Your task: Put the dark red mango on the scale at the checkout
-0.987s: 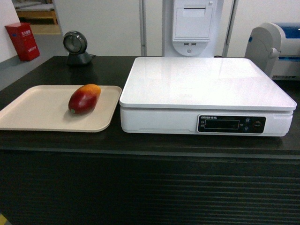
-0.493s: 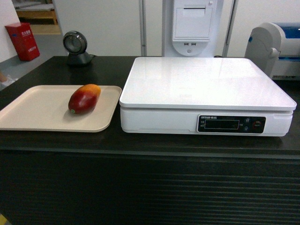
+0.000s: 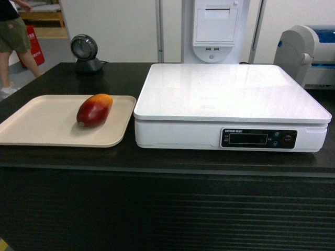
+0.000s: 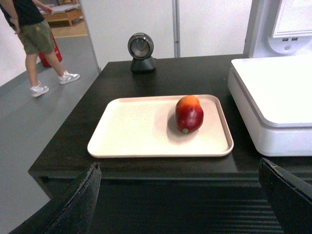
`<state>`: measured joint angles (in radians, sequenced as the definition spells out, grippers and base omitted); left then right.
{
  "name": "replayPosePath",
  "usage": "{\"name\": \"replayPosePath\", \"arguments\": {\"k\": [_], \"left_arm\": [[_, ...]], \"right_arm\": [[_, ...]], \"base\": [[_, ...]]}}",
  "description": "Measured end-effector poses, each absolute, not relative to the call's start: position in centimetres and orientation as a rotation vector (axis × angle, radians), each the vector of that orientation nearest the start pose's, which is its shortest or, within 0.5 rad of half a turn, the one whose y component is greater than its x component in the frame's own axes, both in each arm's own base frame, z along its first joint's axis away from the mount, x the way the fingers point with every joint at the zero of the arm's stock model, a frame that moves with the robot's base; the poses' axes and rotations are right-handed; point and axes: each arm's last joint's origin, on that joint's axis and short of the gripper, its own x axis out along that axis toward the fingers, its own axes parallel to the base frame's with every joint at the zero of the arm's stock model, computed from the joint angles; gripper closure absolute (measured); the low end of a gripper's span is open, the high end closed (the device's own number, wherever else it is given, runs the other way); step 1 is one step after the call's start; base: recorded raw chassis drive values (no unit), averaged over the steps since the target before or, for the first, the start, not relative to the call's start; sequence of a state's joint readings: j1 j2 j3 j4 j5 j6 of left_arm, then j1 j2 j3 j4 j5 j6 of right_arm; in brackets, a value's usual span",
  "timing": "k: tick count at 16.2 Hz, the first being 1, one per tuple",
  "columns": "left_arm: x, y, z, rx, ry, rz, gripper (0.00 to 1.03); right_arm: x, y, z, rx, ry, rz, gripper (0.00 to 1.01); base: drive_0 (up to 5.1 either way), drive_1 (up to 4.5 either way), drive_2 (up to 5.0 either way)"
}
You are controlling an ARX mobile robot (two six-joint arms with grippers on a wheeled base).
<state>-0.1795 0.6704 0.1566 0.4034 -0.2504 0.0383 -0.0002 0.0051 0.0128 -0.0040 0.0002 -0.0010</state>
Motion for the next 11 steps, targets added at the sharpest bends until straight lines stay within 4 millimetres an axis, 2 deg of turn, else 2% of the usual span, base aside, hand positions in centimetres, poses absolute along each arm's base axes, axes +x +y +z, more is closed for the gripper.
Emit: {"name": "replayPosePath", "arguments": {"k": [1,3,4,6,9,11], "left_arm": [[16.8,-1.9,19.4,0.07,0.091,0.06,0.05],[21.5,-1.4,20.5,0.084,0.051,0.024,0.05],[24.3,-1.1,20.3,0.094,0.072,0.0,0.05],[29.5,-0.9,18.4,0.1,0.192,-0.045,0.05],[35.6,-0.9,17.0,0.101,0.28,-0.096,0.05],[38.8,-1.0,16.6,0.101,0.328,-0.121,0.05]], "right_arm": [[9.7,0.0,16.7,-0.001,-0.004,0.0,0.03],[9.7,0.0,16.7,-0.001,-0.004,0.0,0.03],[9.7,0.0,16.7,-0.001,-0.004,0.0,0.03],[9.7,0.0,16.7,-0.001,-0.004,0.0,0.03],[9.7,0.0,16.7,-0.001,-0.004,0.0,0.03],[9.7,0.0,16.7,-0.001,-0.004,0.0,0.03]], "base": [[0.0,0.0,0.0],[0.0,0.0,0.0],[0.0,0.0,0.0],[0.0,0.0,0.0],[0.0,0.0,0.0],[0.0,0.0,0.0]]}}
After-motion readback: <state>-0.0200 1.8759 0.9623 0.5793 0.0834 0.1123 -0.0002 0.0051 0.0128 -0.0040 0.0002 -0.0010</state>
